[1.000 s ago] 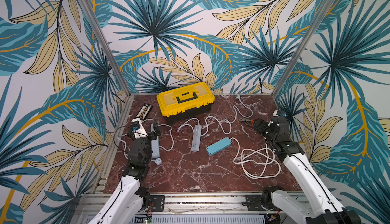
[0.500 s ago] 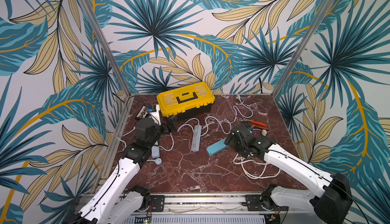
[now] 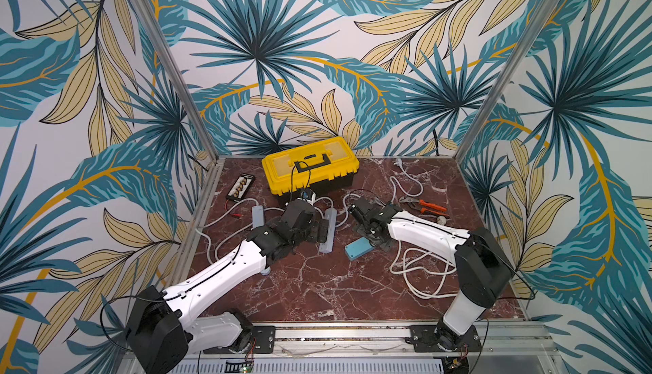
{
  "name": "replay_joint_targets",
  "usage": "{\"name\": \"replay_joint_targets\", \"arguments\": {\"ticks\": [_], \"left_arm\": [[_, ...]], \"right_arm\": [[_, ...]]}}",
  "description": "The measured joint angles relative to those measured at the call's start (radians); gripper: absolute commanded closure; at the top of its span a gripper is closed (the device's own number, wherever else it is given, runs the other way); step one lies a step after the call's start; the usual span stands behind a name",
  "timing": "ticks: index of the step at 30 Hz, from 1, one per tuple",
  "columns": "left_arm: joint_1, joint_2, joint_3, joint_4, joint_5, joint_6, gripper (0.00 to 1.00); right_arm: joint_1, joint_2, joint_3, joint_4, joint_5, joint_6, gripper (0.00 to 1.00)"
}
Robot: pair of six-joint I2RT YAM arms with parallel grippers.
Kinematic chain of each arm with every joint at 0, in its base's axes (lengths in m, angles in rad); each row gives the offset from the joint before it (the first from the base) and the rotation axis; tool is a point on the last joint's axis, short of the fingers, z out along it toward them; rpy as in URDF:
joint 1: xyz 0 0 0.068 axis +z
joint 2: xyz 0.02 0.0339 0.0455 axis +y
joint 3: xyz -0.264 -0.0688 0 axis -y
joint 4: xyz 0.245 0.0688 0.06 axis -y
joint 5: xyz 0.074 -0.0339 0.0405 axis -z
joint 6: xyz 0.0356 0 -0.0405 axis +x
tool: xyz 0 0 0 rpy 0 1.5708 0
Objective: Wrap the cord around the power strip
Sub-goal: Pick up the power strip from the center of the board.
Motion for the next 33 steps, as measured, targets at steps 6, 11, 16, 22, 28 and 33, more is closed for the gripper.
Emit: {"name": "replay_joint_targets", "arguments": {"ticks": [6, 11, 16, 22, 28, 33], "left_arm": [[0.047, -0.087, 0.0, -0.028, -0.045, -0.077, 0.06], [0.086, -0.119, 0.005, -0.071, -0.012, -0.086, 0.13], [0.085, -0.057, 0.091, -0.177, 0.053, -0.069, 0.14], [0.092, -0.035, 0.116, -0.265, 0.18, -0.071, 0.06], [0.061, 0.092, 0.142, -0.292, 0.354, -0.119, 0.06], [-0.05, 0.199, 0.153, -0.249, 0.495, -0.178, 0.02]], "right_arm": [[-0.016, 0.09, 0.0, 0.005, -0.002, 0.012, 0.16], [-0.028, 0.113, -0.014, 0.042, -0.013, 0.023, 0.36], [-0.03, 0.076, -0.079, 0.096, -0.017, 0.001, 0.53], [-0.031, -0.082, -0.2, 0.13, -0.046, -0.06, 0.63], [-0.031, -0.278, -0.225, 0.132, -0.114, -0.126, 0.71], [-0.03, -0.383, -0.225, 0.13, -0.167, -0.151, 0.74]]}}
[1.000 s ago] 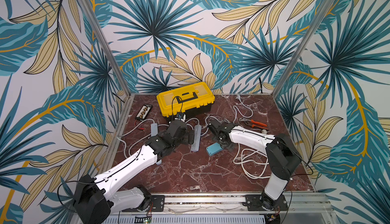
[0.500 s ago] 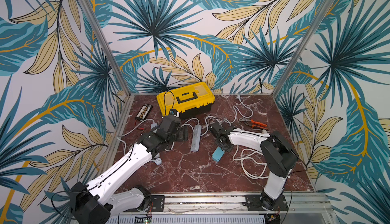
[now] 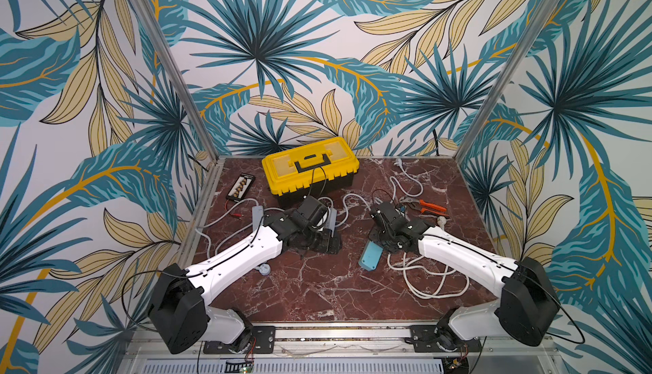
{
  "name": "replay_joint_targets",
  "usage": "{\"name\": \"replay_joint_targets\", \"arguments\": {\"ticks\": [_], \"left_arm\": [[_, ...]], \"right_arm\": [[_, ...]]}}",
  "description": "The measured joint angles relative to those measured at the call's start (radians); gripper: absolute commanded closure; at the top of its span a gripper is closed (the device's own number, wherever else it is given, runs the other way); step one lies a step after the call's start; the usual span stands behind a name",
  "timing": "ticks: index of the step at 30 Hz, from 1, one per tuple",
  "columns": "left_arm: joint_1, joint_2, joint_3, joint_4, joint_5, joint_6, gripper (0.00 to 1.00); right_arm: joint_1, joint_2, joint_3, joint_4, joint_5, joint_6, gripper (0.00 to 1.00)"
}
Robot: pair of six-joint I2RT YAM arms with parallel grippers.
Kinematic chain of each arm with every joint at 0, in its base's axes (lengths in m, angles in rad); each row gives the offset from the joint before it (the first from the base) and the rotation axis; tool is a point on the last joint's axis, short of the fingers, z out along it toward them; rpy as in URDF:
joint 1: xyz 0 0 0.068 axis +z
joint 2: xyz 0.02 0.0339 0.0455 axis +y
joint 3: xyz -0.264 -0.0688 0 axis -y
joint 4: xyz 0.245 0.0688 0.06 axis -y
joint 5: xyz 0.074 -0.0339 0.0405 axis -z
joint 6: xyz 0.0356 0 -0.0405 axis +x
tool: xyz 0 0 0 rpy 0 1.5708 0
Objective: Wrap the cord around the power strip
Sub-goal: Pick up the power strip from the center of the board.
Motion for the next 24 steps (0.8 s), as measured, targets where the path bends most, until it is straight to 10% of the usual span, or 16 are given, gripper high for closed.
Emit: {"name": "replay_joint_targets", "arguments": {"ticks": [13, 24], "left_arm": [[-0.014, 0.008, -0.145, 0.409, 0.28, -0.264, 0.03], [-0.089, 0.107, -0.075, 0.452, 0.264, -0.272, 0.29]], "right_arm": [[0.04, -0.11, 0.001, 0.01, 0.022, 0.062, 0.76], [0.065, -0.106, 0.011, 0.031, 0.049, 0.136, 0.75]]}}
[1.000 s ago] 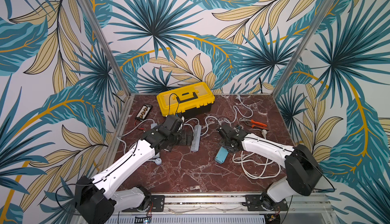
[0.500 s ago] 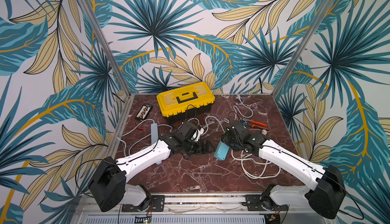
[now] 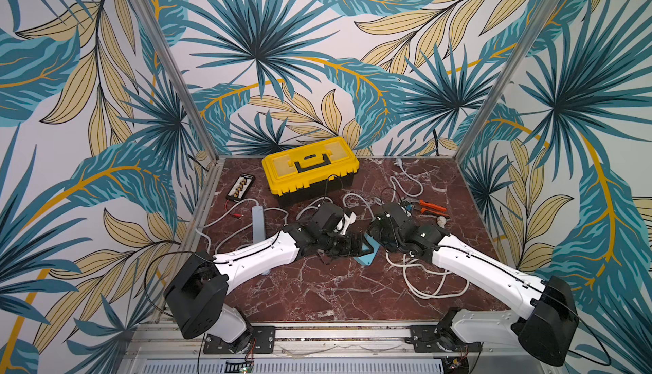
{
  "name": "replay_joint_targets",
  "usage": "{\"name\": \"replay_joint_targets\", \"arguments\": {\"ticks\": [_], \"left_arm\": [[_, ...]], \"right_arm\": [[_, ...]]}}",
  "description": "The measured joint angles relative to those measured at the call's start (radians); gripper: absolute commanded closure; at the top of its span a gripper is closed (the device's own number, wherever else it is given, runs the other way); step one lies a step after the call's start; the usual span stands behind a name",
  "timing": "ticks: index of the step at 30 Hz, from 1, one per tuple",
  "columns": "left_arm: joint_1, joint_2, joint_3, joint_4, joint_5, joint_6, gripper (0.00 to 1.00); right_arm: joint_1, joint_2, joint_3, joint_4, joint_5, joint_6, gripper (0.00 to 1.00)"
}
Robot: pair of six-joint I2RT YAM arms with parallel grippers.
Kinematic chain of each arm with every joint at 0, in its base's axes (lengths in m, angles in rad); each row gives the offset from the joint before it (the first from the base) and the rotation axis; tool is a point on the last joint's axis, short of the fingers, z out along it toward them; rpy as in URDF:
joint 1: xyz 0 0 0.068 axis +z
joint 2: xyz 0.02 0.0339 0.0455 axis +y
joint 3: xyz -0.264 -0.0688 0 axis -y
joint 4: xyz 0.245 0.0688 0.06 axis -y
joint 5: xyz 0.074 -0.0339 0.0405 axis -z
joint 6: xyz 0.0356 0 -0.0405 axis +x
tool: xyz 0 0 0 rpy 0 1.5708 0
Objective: Wrap the cord around the power strip
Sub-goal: Pick up the power strip from the center of the board.
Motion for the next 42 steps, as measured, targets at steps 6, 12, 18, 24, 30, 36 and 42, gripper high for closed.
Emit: {"name": "replay_joint_targets", "arguments": {"ticks": [6, 12, 18, 24, 30, 36, 42], "left_arm": [[-0.012, 0.003, 0.007, 0.009, -0.023, 0.018, 0.58], [-0.001, 0.0, 0.037, 0.023, 0.0, 0.023, 0.88], [-0.011, -0.005, 0.04, 0.017, -0.039, 0.077, 0.95], [-0.024, -0.028, 0.04, 0.015, -0.057, 0.131, 0.94], [-0.032, -0.034, 0.04, 0.013, -0.052, 0.138, 0.84], [-0.029, -0.031, 0.042, 0.025, -0.033, 0.147, 0.56], [-0.022, -0.006, 0.056, 0.019, -0.023, 0.139, 0.85]], "right_arm": [[0.003, 0.013, 0.027, 0.02, -0.006, 0.008, 0.72], [-0.006, 0.007, 0.037, 0.055, -0.006, 0.003, 0.53], [-0.009, -0.033, 0.04, 0.026, -0.031, -0.068, 0.15], [-0.096, -0.056, 0.04, -0.011, -0.114, -0.157, 0.23], [-0.12, -0.053, 0.041, 0.05, -0.195, -0.154, 0.57], [-0.125, -0.041, 0.048, 0.071, -0.233, -0.15, 0.65], [-0.125, -0.041, 0.048, 0.072, -0.244, -0.154, 0.6]]}}
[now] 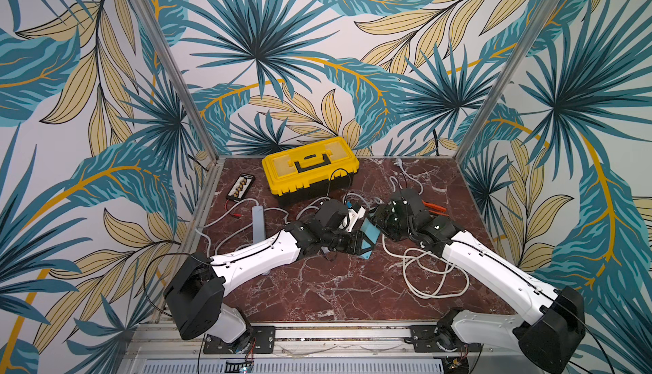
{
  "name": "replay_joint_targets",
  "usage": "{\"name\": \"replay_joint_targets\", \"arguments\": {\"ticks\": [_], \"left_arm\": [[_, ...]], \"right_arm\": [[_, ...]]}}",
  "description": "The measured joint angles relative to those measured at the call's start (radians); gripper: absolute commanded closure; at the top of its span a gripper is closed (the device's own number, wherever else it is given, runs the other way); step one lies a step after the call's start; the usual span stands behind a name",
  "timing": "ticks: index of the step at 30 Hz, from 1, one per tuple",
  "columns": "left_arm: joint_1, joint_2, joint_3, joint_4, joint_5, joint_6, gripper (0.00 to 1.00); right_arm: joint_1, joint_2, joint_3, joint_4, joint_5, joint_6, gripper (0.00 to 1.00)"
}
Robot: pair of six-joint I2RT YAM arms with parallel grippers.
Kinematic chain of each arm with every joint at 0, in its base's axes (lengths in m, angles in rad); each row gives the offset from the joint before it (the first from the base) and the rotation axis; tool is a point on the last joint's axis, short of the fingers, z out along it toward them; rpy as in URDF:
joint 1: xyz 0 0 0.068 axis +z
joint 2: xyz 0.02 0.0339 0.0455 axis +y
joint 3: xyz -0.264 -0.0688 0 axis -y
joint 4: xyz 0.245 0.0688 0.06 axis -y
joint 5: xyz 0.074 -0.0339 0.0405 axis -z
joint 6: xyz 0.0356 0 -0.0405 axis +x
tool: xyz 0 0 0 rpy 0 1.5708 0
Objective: Wrap the cord around the power strip
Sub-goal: Pick up the power strip from the center of the board, then wrap the power cord around the power strip.
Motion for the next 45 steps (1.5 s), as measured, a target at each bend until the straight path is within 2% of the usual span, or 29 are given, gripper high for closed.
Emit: {"name": "replay_joint_targets", "arguments": {"ticks": [1, 4, 6, 9, 14, 19, 25, 29, 35, 38, 42, 45], "left_arm": [[0.002, 0.002, 0.006, -0.002, -0.001, -0.002, 0.91], [0.008, 0.002, 0.013, -0.005, -0.008, -0.003, 0.96], [0.024, -0.002, 0.014, -0.005, -0.008, -0.006, 0.97], [0.067, -0.026, 0.014, -0.006, -0.014, -0.019, 0.97], [0.154, -0.076, 0.113, -0.073, -0.039, 0.029, 0.97], [0.201, -0.103, 0.327, -0.146, -0.045, 0.121, 0.96], [0.2, -0.115, 0.394, -0.192, -0.001, 0.171, 0.95], [0.2, -0.112, 0.394, -0.233, 0.026, 0.18, 0.95], [0.2, -0.113, 0.394, -0.245, 0.048, 0.182, 0.96], [0.2, -0.114, 0.394, -0.245, 0.058, 0.182, 0.96], [0.201, -0.13, 0.387, -0.249, 0.061, 0.182, 0.98], [0.211, -0.164, 0.367, -0.261, 0.056, 0.179, 0.98]], "right_arm": [[-0.002, 0.0, 0.0, 0.004, 0.0, -0.004, 0.52], [-0.013, 0.0, 0.006, 0.007, -0.021, -0.04, 0.24], [-0.03, -0.002, 0.025, -0.002, -0.059, -0.101, 0.14], [-0.06, -0.023, 0.059, -0.017, -0.089, -0.183, 0.07], [-0.17, -0.186, 0.049, -0.09, -0.04, -0.425, 0.06], [-0.188, -0.369, -0.121, -0.059, 0.069, -0.69, 0.13], [-0.189, -0.519, -0.425, 0.138, 0.134, -0.963, 0.15], [-0.189, -0.438, -0.443, 0.291, 0.122, -1.083, 0.14], [-0.192, -0.198, -0.443, 0.546, 0.118, -1.163, 0.2], [-0.196, -0.058, -0.422, 0.659, 0.13, -1.183, 0.35], [-0.209, 0.125, -0.375, 0.803, 0.174, -1.197, 0.66], [-0.214, 0.17, -0.369, 0.85, 0.185, -1.21, 0.83]]}}
